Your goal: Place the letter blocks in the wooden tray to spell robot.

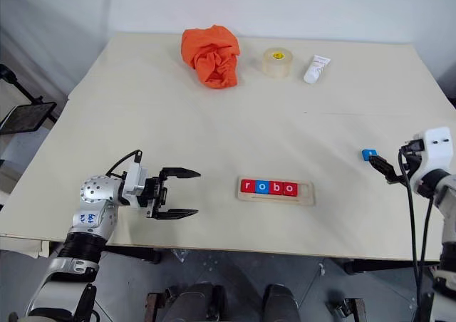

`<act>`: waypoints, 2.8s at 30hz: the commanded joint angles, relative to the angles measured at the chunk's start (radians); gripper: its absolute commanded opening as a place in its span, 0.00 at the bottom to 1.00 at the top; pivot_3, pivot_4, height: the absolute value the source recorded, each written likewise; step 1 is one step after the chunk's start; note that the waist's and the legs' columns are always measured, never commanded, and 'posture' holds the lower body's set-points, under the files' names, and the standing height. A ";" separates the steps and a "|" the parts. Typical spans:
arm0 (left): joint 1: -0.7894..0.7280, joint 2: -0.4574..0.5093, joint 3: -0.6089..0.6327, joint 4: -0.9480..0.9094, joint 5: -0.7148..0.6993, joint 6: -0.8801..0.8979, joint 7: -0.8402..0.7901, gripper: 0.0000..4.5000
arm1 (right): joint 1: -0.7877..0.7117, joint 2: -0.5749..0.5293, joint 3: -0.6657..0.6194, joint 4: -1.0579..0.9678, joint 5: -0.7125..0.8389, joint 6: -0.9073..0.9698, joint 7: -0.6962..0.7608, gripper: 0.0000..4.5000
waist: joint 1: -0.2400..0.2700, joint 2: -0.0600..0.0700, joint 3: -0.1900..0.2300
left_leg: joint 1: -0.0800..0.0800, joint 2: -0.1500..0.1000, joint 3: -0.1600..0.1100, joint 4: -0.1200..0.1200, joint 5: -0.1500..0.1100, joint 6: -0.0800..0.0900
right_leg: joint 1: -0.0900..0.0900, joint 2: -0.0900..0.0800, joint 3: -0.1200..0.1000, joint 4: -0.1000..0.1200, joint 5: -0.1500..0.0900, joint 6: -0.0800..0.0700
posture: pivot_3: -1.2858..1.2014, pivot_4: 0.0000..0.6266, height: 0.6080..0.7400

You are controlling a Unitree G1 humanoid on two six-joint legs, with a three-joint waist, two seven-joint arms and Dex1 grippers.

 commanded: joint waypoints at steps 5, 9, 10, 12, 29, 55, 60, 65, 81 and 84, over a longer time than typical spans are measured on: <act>0.020 0.014 0.019 -0.060 -0.014 0.007 0.011 1.00 | -0.153 0.016 0.086 0.294 -0.061 -0.176 -0.010 0.99 | -0.001 0.000 0.000 | -0.001 0.000 -0.001 0.000 0.000 0.000 | 0.000 0.000 -0.001 0.000 0.000 0.000 | 0.52 0.24 1.00; 0.029 0.012 0.019 -0.070 -0.011 0.004 0.016 1.00 | -0.193 0.039 0.116 0.395 -0.077 -0.227 -0.008 0.99 | -0.004 0.000 0.000 | -0.001 0.001 -0.001 0.000 0.000 0.000 | 0.000 0.000 -0.001 0.000 0.000 0.000 | 0.52 0.24 1.00; 0.030 0.012 0.019 -0.071 -0.011 0.002 0.018 1.00 | -0.199 0.043 0.121 0.420 -0.084 -0.232 -0.020 0.99 | -0.003 0.000 0.000 | -0.001 0.001 -0.001 0.000 0.000 0.000 | 0.000 0.000 -0.001 0.000 0.000 0.000 | 0.52 0.24 1.00; 0.029 0.013 0.021 -0.068 -0.010 -0.001 0.018 1.00 | -0.208 0.050 0.123 0.455 -0.084 -0.238 -0.034 0.99 | -0.003 0.000 0.000 | -0.001 0.000 -0.001 0.000 0.000 0.000 | 0.000 0.000 -0.001 0.000 0.000 0.000 | 0.52 0.24 1.00; -0.006 -0.003 0.021 -0.017 -0.011 -0.022 0.006 1.00 | -0.087 0.083 0.038 0.195 0.003 -0.157 -0.171 0.33 | 0.003 0.000 0.000 | -0.001 0.000 -0.002 0.000 0.000 0.000 | 0.001 0.000 -0.002 0.000 0.000 0.000 | 0.52 0.24 1.00; -0.063 -0.015 0.014 0.061 0.001 -0.040 -0.040 1.00 | 0.493 0.380 -0.068 -0.931 0.147 0.320 -0.487 0.70 | 0.003 0.001 0.000 | 0.000 -0.001 0.000 -0.001 0.000 0.000 | -0.004 0.000 0.004 0.006 0.000 0.000 | 0.52 0.24 1.00; -0.054 -0.013 0.017 0.049 0.000 -0.039 -0.036 1.00 | 0.519 0.356 -0.086 -0.949 0.159 0.310 -0.448 0.99 | 0.004 0.001 0.000 | 0.000 -0.001 0.000 -0.001 0.000 0.000 | -0.004 0.000 0.004 0.006 0.000 0.000 | 0.52 0.24 1.00; -0.045 -0.013 0.017 0.039 -0.002 -0.038 -0.031 1.00 | 0.563 0.264 -0.081 -0.978 0.193 0.310 -0.317 0.99 | 0.003 0.001 0.000 | 0.000 -0.001 0.000 -0.001 0.000 0.000 | -0.004 0.000 0.004 0.006 0.000 0.000 | 0.52 0.24 1.00; -0.013 -0.019 0.013 0.007 -0.005 -0.032 -0.026 1.00 | 0.353 -0.288 0.187 -0.342 0.032 -0.120 0.394 0.99 | 0.001 0.000 0.000 | 0.001 0.001 0.001 0.000 0.000 0.001 | 0.001 0.001 0.001 -0.002 0.000 0.001 | 0.52 0.24 1.00; 0.002 -0.017 0.016 -0.009 -0.007 -0.027 -0.020 1.00 | 0.207 -0.288 0.283 -0.174 -0.023 -0.189 0.490 0.99 | 0.001 0.000 0.000 | 0.000 0.000 0.001 0.000 0.000 0.001 | 0.000 0.000 0.000 -0.002 0.000 0.001 | 0.52 0.24 1.00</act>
